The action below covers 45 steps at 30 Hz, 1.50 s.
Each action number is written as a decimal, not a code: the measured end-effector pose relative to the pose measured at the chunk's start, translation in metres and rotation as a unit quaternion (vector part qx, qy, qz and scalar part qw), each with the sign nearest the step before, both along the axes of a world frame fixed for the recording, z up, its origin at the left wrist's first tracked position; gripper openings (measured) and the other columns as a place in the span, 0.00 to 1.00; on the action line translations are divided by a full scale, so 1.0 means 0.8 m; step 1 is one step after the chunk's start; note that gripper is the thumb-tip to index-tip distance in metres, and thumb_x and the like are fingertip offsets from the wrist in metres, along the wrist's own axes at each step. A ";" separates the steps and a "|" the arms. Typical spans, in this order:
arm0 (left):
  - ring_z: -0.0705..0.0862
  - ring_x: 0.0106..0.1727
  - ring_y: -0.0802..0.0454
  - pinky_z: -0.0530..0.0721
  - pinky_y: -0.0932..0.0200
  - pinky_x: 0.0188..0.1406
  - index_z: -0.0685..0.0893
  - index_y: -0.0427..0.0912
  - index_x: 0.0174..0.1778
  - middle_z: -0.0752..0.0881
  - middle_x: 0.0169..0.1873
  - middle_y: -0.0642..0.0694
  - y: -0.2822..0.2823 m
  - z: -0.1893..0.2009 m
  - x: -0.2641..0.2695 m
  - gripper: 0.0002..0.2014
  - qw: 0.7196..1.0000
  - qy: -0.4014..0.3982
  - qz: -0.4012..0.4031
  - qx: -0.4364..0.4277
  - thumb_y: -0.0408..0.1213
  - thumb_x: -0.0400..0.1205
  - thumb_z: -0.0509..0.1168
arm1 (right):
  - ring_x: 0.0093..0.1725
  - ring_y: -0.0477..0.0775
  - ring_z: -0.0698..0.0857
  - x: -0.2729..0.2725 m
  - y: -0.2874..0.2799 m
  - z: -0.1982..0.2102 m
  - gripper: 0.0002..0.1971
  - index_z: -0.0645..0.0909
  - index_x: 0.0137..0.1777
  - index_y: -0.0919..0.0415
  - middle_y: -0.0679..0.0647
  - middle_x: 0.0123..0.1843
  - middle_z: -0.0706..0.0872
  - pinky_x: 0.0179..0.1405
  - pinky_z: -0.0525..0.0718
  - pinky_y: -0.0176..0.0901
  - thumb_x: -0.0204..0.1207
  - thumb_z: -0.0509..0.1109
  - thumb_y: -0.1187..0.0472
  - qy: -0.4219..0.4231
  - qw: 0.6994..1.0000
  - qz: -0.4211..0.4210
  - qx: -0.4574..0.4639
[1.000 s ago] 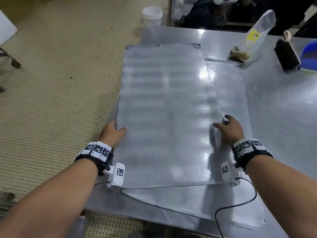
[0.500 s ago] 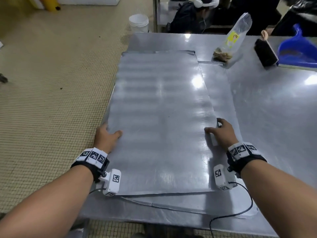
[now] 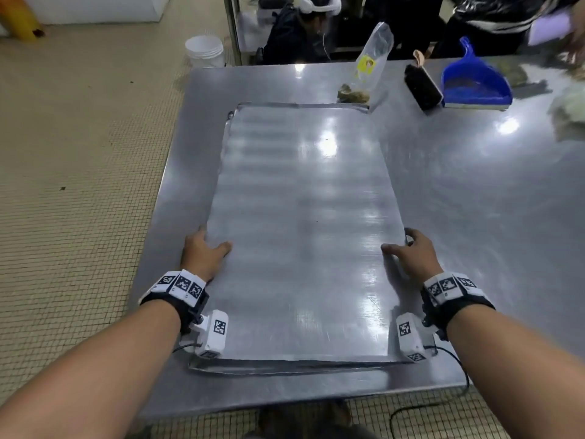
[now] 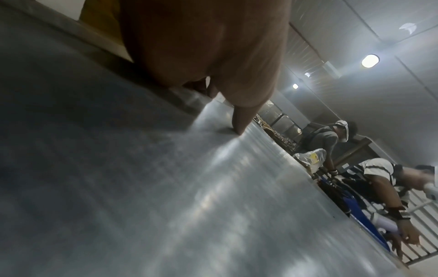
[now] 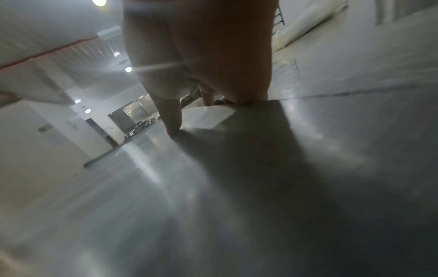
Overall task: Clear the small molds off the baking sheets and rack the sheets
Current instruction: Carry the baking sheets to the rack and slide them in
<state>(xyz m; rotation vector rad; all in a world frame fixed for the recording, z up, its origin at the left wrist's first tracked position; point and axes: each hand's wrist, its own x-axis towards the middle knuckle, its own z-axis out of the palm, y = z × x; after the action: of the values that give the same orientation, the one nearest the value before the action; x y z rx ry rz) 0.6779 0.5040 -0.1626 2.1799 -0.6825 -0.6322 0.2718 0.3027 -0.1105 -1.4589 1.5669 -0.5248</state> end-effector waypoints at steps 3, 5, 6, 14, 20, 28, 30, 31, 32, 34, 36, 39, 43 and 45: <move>0.88 0.55 0.39 0.87 0.41 0.61 0.83 0.49 0.61 0.87 0.57 0.39 -0.001 0.015 -0.005 0.34 1.000 -0.009 -0.008 0.021 0.62 0.61 0.72 | 0.59 0.58 0.85 0.000 0.006 -0.003 0.31 0.76 0.74 0.64 0.61 0.64 0.87 0.59 0.81 0.47 0.72 0.81 0.63 0.006 1.000 0.009 -0.001; 0.88 0.56 0.39 0.86 0.42 0.62 0.84 0.47 0.62 0.87 0.58 0.39 -0.003 0.020 -0.006 0.36 1.000 -0.013 -0.012 0.026 0.63 0.59 0.71 | 0.58 0.58 0.86 0.002 0.003 -0.006 0.29 0.78 0.73 0.63 0.61 0.64 0.87 0.58 0.81 0.47 0.72 0.81 0.63 0.017 1.000 0.015 0.000; 0.88 0.56 0.39 0.86 0.42 0.62 0.85 0.47 0.61 0.87 0.58 0.40 -0.004 0.019 -0.005 0.36 0.999 -0.013 -0.011 0.030 0.63 0.59 0.71 | 0.58 0.60 0.86 0.003 0.001 -0.008 0.29 0.78 0.73 0.63 0.62 0.64 0.87 0.58 0.81 0.48 0.72 0.81 0.62 0.024 1.000 0.017 -0.002; 0.87 0.57 0.42 0.86 0.42 0.63 0.85 0.50 0.60 0.87 0.58 0.42 0.009 0.027 -0.012 0.33 0.999 -0.027 -0.006 0.032 0.64 0.62 0.74 | 0.64 0.65 0.84 0.014 -0.015 -0.010 0.29 0.81 0.71 0.54 0.61 0.68 0.85 0.68 0.81 0.64 0.68 0.81 0.54 0.107 0.994 0.037 0.005; 0.85 0.54 0.36 0.86 0.44 0.60 0.89 0.46 0.54 0.85 0.54 0.39 0.004 0.039 -0.015 0.27 0.996 -0.041 0.011 0.076 0.59 0.65 0.76 | 0.62 0.70 0.83 0.018 -0.006 -0.004 0.28 0.79 0.73 0.61 0.66 0.70 0.78 0.63 0.82 0.60 0.74 0.78 0.56 0.177 0.983 0.043 -0.022; 0.90 0.46 0.41 0.89 0.47 0.50 0.90 0.33 0.47 0.91 0.45 0.38 0.001 0.045 -0.021 0.13 0.999 0.000 0.002 0.048 0.38 0.74 0.78 | 0.46 0.66 0.85 0.007 0.003 0.001 0.15 0.83 0.48 0.70 0.64 0.46 0.88 0.37 0.76 0.47 0.73 0.77 0.56 0.201 0.978 0.049 -0.030; 0.88 0.45 0.43 0.85 0.53 0.45 0.90 0.32 0.47 0.91 0.43 0.41 0.005 0.047 -0.025 0.11 0.999 0.003 0.002 0.038 0.36 0.75 0.78 | 0.46 0.64 0.83 0.004 0.007 0.005 0.16 0.85 0.54 0.70 0.65 0.51 0.89 0.46 0.80 0.50 0.74 0.77 0.57 0.210 0.976 0.054 -0.026; 0.87 0.44 0.45 0.81 0.56 0.43 0.89 0.32 0.47 0.90 0.42 0.42 0.008 0.051 -0.029 0.10 0.999 0.000 -0.002 0.038 0.36 0.76 0.77 | 0.48 0.64 0.84 0.001 0.009 0.006 0.17 0.85 0.57 0.70 0.66 0.54 0.89 0.50 0.82 0.52 0.75 0.77 0.58 0.214 0.975 0.056 -0.025; 0.85 0.42 0.46 0.78 0.59 0.43 0.89 0.33 0.47 0.88 0.42 0.42 0.012 0.054 -0.034 0.09 0.999 -0.001 -0.007 0.040 0.35 0.77 0.76 | 0.51 0.66 0.84 -0.001 0.011 0.008 0.18 0.84 0.60 0.69 0.66 0.56 0.89 0.53 0.82 0.52 0.75 0.76 0.58 0.217 0.974 0.059 -0.024; 0.85 0.41 0.47 0.77 0.61 0.43 0.90 0.35 0.49 0.88 0.41 0.43 0.021 0.054 -0.040 0.09 0.999 0.004 -0.018 0.039 0.35 0.77 0.76 | 0.60 0.67 0.85 -0.006 0.016 0.012 0.19 0.83 0.65 0.67 0.66 0.63 0.87 0.56 0.80 0.52 0.77 0.75 0.58 0.219 0.974 0.061 -0.021; 0.86 0.42 0.47 0.78 0.61 0.44 0.91 0.36 0.50 0.90 0.42 0.44 0.032 0.055 -0.049 0.10 0.999 0.007 -0.023 0.044 0.36 0.76 0.77 | 0.67 0.67 0.82 -0.012 0.020 0.016 0.22 0.81 0.71 0.64 0.65 0.69 0.84 0.61 0.79 0.51 0.78 0.75 0.59 0.216 0.975 0.058 -0.014; 0.89 0.45 0.46 0.85 0.56 0.48 0.91 0.37 0.50 0.92 0.45 0.44 0.047 0.057 -0.064 0.11 0.998 0.004 -0.024 0.050 0.38 0.75 0.77 | 0.72 0.67 0.79 -0.021 0.026 0.020 0.25 0.78 0.75 0.62 0.63 0.75 0.80 0.67 0.77 0.52 0.79 0.74 0.59 0.221 0.973 0.062 -0.003; 0.90 0.46 0.43 0.89 0.48 0.51 0.91 0.40 0.47 0.92 0.44 0.44 0.063 0.059 -0.085 0.12 0.996 -0.017 -0.029 0.079 0.44 0.73 0.77 | 0.64 0.70 0.83 -0.037 0.030 0.016 0.21 0.80 0.67 0.71 0.69 0.65 0.85 0.63 0.79 0.57 0.75 0.76 0.64 0.216 0.974 0.059 -0.003; 0.90 0.46 0.42 0.90 0.47 0.53 0.91 0.42 0.48 0.92 0.44 0.45 0.072 0.063 -0.094 0.15 0.994 -0.024 -0.031 0.101 0.49 0.72 0.76 | 0.65 0.70 0.83 -0.050 0.030 0.012 0.24 0.80 0.69 0.71 0.69 0.66 0.85 0.64 0.79 0.58 0.74 0.77 0.65 0.206 0.976 0.067 0.003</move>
<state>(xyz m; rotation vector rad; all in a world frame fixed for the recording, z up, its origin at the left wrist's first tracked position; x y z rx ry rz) 0.6024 0.5615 -0.1122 2.3743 -0.7409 -0.7101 0.2321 0.3268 -0.1013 -1.7342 1.7638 -0.1398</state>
